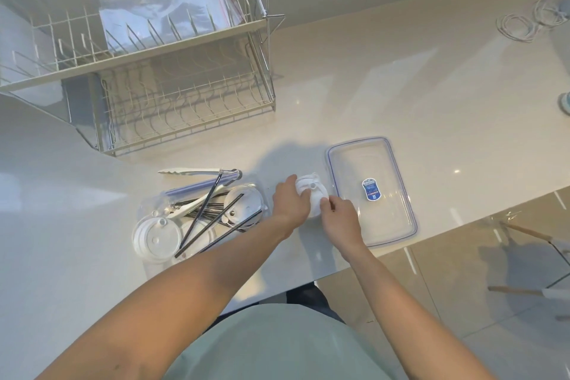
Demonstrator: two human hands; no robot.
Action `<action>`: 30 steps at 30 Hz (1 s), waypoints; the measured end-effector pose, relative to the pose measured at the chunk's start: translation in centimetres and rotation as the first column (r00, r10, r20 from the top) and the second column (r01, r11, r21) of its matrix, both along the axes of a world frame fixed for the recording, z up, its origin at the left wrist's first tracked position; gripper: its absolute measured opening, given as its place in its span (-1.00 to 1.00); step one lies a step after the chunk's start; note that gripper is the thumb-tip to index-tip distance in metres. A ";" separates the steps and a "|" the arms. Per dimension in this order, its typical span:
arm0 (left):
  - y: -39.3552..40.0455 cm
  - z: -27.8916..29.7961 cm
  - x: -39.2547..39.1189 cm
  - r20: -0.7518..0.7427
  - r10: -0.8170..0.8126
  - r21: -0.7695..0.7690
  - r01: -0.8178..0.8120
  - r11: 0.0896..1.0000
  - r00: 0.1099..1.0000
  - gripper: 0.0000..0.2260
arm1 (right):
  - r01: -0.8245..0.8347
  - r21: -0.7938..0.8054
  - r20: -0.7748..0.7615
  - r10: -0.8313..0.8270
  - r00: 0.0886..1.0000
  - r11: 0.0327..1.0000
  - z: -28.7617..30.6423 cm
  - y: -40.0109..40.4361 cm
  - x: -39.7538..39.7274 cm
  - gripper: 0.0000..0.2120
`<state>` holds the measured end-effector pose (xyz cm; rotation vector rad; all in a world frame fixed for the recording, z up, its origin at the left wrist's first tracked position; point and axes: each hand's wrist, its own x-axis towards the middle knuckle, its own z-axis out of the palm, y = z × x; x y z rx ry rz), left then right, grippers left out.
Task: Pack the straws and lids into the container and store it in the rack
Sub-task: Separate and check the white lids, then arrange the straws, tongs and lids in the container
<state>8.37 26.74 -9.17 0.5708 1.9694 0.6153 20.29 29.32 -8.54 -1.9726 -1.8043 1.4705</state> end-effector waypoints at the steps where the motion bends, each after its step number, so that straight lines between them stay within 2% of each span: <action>1: 0.1 -0.1 0.3 -0.041 -0.026 -0.036 0.024 0.999 0.999 -0.60 | -0.020 0.013 0.034 0.020 0.999 1.000 -0.1 0.0 0.0 -0.65; 5: 0.3 -0.2 0.9 -0.153 -0.124 -0.102 0.109 0.989 0.980 -0.70 | -0.039 -0.005 0.077 0.040 0.996 0.999 -0.9 0.0 0.5 -0.77; 12: 1.2 0.4 0.9 -0.124 -0.059 -0.149 0.041 0.988 0.991 -0.66 | 0.030 -0.029 0.039 -0.029 0.999 0.999 -0.9 0.0 0.4 -0.79; 16: 0.9 0.9 1.2 -0.076 -0.051 -0.145 0.039 0.989 0.996 -0.58 | 0.045 -0.007 0.013 -0.045 0.999 0.999 -0.7 0.0 0.5 -0.88; 19: -0.1 0.6 1.6 -0.097 -0.084 -0.122 0.072 0.990 0.992 -0.52 | 0.029 -0.006 0.021 -0.029 0.999 1.000 -1.0 -0.1 0.7 -0.91; 22: -0.5 0.5 1.7 -0.117 -0.095 -0.101 0.083 0.991 0.989 -0.48 | 0.030 -0.031 0.048 -0.028 0.998 0.999 -1.2 -0.1 0.6 -0.86; 26: -0.2 1.6 1.6 -0.095 -0.134 -0.105 0.124 0.987 0.986 -0.34 | 0.028 -0.029 0.103 -0.025 0.994 0.999 -0.9 0.1 0.5 -0.79; 28: -0.5 2.6 1.2 -0.089 -0.172 -0.046 0.168 0.985 0.981 -0.30 | 0.021 0.032 0.137 -0.025 0.990 0.999 0.1 0.3 0.6 -0.73; 30: -1.3 4.3 -0.1 -0.111 -0.159 0.098 0.170 0.981 0.981 -0.42 | 0.006 0.142 0.144 -0.027 0.989 0.990 1.9 0.5 0.1 -0.72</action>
